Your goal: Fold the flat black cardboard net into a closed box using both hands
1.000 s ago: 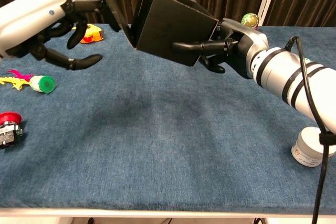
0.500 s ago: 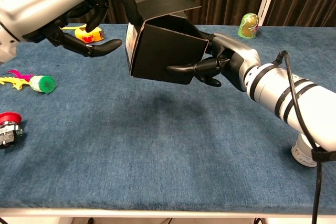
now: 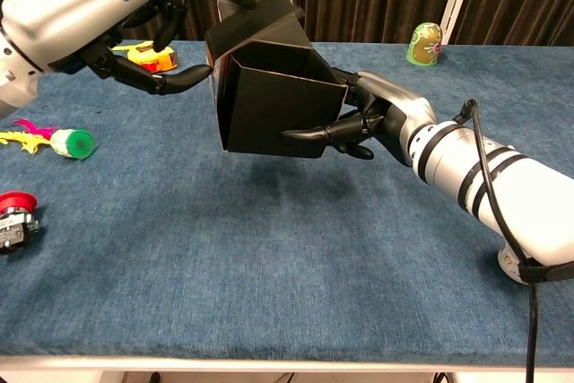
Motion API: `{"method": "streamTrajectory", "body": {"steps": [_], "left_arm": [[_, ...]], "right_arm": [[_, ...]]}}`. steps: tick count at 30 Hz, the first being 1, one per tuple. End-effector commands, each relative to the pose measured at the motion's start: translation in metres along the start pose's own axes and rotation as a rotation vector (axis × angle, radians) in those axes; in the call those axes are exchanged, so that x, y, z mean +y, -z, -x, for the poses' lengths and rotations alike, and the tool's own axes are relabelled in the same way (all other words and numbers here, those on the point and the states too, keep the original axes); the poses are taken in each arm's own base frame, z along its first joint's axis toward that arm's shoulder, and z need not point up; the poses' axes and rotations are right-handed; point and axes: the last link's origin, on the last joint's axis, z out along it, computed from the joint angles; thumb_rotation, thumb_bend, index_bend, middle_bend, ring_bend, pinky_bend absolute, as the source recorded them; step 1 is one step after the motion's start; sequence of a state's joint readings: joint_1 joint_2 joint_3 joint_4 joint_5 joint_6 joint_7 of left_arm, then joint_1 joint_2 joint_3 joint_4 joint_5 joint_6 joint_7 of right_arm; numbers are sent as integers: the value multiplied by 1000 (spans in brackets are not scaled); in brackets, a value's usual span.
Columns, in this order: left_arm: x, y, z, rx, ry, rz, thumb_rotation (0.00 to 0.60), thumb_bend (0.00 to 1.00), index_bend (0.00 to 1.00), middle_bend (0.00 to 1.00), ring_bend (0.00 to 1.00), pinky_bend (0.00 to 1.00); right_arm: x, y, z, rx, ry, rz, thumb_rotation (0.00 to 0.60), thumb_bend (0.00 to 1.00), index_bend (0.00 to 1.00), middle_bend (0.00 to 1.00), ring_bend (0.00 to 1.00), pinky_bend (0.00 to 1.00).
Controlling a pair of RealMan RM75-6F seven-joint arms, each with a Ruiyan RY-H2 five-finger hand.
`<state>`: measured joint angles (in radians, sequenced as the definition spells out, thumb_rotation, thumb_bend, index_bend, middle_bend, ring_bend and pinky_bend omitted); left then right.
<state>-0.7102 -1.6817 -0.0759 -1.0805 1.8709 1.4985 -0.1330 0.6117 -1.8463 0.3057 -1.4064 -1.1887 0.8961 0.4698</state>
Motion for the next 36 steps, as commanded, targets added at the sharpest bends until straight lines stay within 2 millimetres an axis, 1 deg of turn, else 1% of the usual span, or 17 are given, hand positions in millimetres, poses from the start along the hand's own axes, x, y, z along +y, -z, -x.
{"method": "streamTrajectory", "body": {"steps": [1,4,9,16,21,27,36], "left_arm": [[1,3,3,-3,13,-5,600,311,255,259,699,1000],[3,4,9,-30,14,7,600,307,255,259,698,1000],[9,-1,16,-47,23,29,600,287,265,259,697,1000],[14,-6,28,-96,24,65,600,268,294,290,697,1000],[15,-4,41,-151,6,88,600,261,320,303,697,1000],[15,-2,52,-185,13,96,600,261,325,313,697,1000],[13,3,63,-216,31,90,600,262,338,328,699,1000]], "right_arm": [[0,0,1,-4,-2,0,600,185,385,436,771,1000],[0,0,2,-8,-1,-3,600,185,385,436,771,1000],[2,1,3,-11,16,-1,600,186,385,436,771,1000],[6,0,4,-9,51,-3,600,186,385,436,771,1000],[12,-3,2,-8,103,-3,600,189,385,431,771,1000],[17,-5,-1,5,154,-11,600,192,382,425,771,1000],[22,-6,-5,25,245,-25,600,191,382,422,770,1000]]}}
